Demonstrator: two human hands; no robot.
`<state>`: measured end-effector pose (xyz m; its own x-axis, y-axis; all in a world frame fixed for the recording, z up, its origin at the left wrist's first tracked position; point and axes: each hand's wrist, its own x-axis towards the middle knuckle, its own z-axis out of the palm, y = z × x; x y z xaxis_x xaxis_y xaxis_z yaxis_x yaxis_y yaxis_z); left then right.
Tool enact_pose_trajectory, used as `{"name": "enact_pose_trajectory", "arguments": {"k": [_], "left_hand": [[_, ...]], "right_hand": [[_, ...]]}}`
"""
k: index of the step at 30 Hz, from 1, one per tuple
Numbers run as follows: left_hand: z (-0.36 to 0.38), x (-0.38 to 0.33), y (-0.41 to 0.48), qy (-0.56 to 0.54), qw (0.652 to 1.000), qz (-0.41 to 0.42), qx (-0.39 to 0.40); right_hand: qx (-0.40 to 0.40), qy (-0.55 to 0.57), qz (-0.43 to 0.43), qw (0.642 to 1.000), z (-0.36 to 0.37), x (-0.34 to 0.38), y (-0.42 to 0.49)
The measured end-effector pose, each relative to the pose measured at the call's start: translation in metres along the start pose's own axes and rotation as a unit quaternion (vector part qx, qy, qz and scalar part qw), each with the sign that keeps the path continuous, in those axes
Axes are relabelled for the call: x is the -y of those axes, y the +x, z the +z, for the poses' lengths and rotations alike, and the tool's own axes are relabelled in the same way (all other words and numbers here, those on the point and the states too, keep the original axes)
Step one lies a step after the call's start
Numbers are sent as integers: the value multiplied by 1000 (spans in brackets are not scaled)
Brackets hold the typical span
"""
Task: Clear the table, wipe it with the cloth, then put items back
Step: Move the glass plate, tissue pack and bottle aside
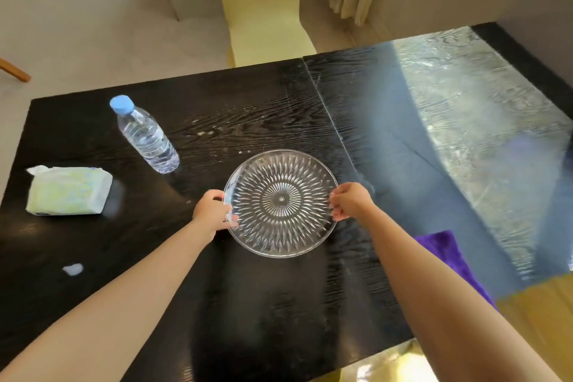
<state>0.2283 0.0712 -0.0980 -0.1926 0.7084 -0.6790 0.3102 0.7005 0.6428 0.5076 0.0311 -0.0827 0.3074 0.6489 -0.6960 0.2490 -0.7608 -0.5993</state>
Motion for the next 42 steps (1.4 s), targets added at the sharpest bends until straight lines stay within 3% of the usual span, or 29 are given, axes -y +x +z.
{"name": "enact_pose_trajectory", "arguments": {"k": [4,11,18,26,32,36,42], "left_hand": [[68,-23,-13,-58,998,8,-15],[173,-56,-37,-59,995,78,9],[245,-58,-56,34,992,86,88],[284,-49,-50,120,983,134,42],[294,-51,-45,210,957,202,0],[295,-54,-42,239,950,201,6],[285,-59,-50,244,950,184,61]], "right_hand": [[-46,45,-46,997,-60,-21,11],[-118,175,-55,976,-144,-69,26],[-145,235,-55,959,-184,-115,25],[-161,271,-41,948,-198,-147,49],[-164,252,-57,952,-198,-158,63],[-178,232,-55,955,-196,-158,70],[-214,29,-7,976,-197,-142,53]]}}
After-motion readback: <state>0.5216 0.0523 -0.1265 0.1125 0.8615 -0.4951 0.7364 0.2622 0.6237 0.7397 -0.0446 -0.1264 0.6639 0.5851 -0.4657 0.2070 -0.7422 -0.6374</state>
